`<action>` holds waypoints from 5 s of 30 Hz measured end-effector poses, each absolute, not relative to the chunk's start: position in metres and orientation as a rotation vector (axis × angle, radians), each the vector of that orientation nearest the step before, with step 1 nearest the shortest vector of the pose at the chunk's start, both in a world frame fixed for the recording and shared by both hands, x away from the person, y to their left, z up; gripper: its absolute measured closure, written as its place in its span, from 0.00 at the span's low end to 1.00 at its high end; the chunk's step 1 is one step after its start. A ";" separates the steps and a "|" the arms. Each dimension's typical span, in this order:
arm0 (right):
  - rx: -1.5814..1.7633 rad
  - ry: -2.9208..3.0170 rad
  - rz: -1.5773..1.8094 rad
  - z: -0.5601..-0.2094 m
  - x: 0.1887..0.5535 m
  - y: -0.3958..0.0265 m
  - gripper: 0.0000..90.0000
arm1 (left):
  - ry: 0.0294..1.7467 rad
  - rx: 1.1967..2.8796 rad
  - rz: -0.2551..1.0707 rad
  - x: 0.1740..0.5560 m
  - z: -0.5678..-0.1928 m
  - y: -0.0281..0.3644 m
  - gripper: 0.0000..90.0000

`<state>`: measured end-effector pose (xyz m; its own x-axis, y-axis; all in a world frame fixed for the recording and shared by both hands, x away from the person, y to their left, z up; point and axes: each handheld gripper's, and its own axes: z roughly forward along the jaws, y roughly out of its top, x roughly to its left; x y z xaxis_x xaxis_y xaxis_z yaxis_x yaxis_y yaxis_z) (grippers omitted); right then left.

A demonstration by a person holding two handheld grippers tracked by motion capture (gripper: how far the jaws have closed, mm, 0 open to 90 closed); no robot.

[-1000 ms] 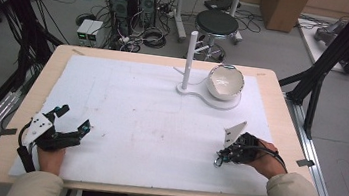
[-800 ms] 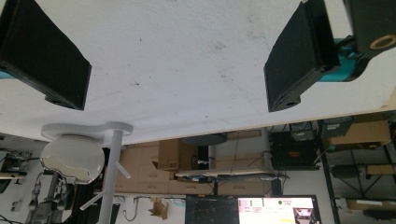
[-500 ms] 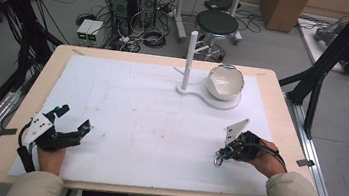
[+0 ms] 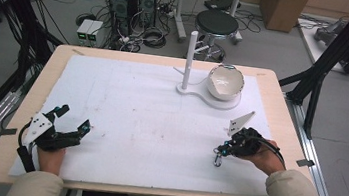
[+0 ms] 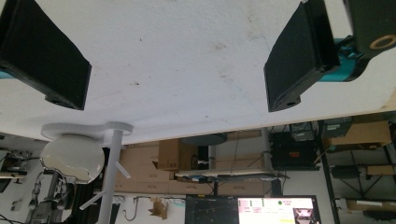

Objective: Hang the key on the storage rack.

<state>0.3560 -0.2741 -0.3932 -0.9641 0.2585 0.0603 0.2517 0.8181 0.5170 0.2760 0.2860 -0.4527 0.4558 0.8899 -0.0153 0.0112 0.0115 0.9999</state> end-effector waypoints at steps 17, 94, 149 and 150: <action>0.677 2.728 1.457 -0.343 0.391 -0.266 0.99 | 0.869 1.393 0.838 0.276 -0.453 0.286 0.09; 0.997 2.428 1.446 -0.322 0.529 -0.186 0.96 | 0.875 1.401 0.832 0.277 -0.452 0.286 0.09; 0.825 1.830 1.731 -0.417 0.330 -0.321 0.01 | 0.873 1.409 0.838 0.277 -0.452 0.285 0.09; 0.813 1.823 1.724 -0.420 0.329 -0.322 0.00 | 0.874 1.411 0.836 0.277 -0.452 0.285 0.09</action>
<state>0.3289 -0.3220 -0.4203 -0.6976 0.7151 0.0440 0.0837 0.0203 0.9963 0.2775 0.2850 -0.4522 0.4561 0.8899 -0.0129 0.0271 0.0006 0.9996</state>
